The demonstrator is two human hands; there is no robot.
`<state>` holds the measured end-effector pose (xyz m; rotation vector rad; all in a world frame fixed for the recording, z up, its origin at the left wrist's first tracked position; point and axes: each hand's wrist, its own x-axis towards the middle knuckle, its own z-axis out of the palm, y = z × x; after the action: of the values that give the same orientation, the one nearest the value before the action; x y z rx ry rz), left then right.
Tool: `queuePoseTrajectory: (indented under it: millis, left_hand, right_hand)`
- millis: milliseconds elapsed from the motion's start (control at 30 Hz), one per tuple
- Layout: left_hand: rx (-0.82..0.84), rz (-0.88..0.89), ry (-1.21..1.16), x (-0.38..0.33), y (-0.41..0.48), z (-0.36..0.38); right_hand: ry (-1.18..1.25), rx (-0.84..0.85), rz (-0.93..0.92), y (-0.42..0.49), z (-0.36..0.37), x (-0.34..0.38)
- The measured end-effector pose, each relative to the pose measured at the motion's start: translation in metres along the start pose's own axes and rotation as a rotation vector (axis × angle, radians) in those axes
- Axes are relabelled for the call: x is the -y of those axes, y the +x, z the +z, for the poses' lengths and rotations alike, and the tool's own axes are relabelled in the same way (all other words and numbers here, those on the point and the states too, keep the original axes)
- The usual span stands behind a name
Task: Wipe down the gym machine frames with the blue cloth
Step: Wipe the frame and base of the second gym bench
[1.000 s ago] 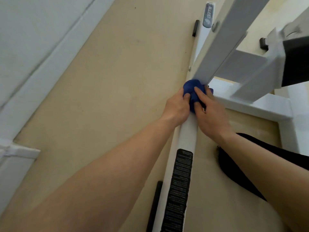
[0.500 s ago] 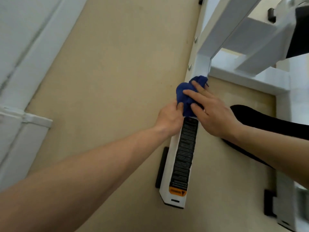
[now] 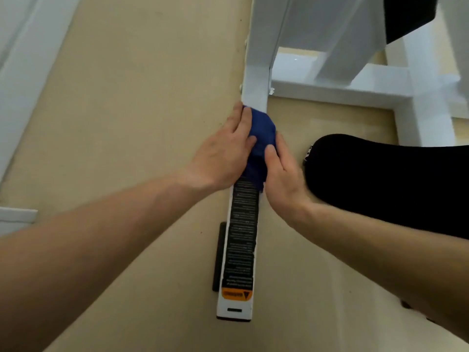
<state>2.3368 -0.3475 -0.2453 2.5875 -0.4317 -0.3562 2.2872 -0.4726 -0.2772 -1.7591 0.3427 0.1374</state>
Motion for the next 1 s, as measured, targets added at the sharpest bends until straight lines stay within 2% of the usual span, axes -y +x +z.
queuePoseTrajectory:
  millis: [133,233,433,533,600,733,800,900,1000]
  left_hand:
    - [-0.015,0.011,0.125,0.001,0.065,-0.016]
    - [-0.032,0.058,0.208,-0.002,0.077,-0.021]
    - [-0.022,0.182,0.332,0.005,-0.021,-0.001]
    - [-0.058,0.246,0.406,0.001,-0.071,0.010]
    - [-0.007,0.252,0.446,-0.002,-0.104,0.013]
    - [0.027,0.380,0.491,0.003,-0.140,0.013]
    - [0.013,0.348,0.510,0.006,-0.120,0.009]
    - [0.045,0.210,0.438,-0.002,-0.065,-0.006]
    - [0.122,0.100,0.429,-0.016,-0.021,-0.027]
  right_hand:
    - [-0.022,-0.086,-0.019,0.061,0.001,0.020]
    - [-0.010,-0.088,-0.027,0.079,-0.002,0.029]
    - [-0.155,-0.003,-0.039,-0.006,-0.007,-0.004]
    - [-0.226,0.087,0.061,-0.057,-0.011,-0.007]
    - [-0.265,0.164,0.131,-0.092,-0.017,-0.008]
    - [-0.369,0.317,0.211,-0.131,-0.029,0.004]
    - [-0.373,0.281,0.183,-0.111,-0.029,0.014]
    - [-0.373,0.177,0.161,-0.055,-0.025,0.031]
    - [-0.406,0.173,0.108,-0.019,-0.033,0.052]
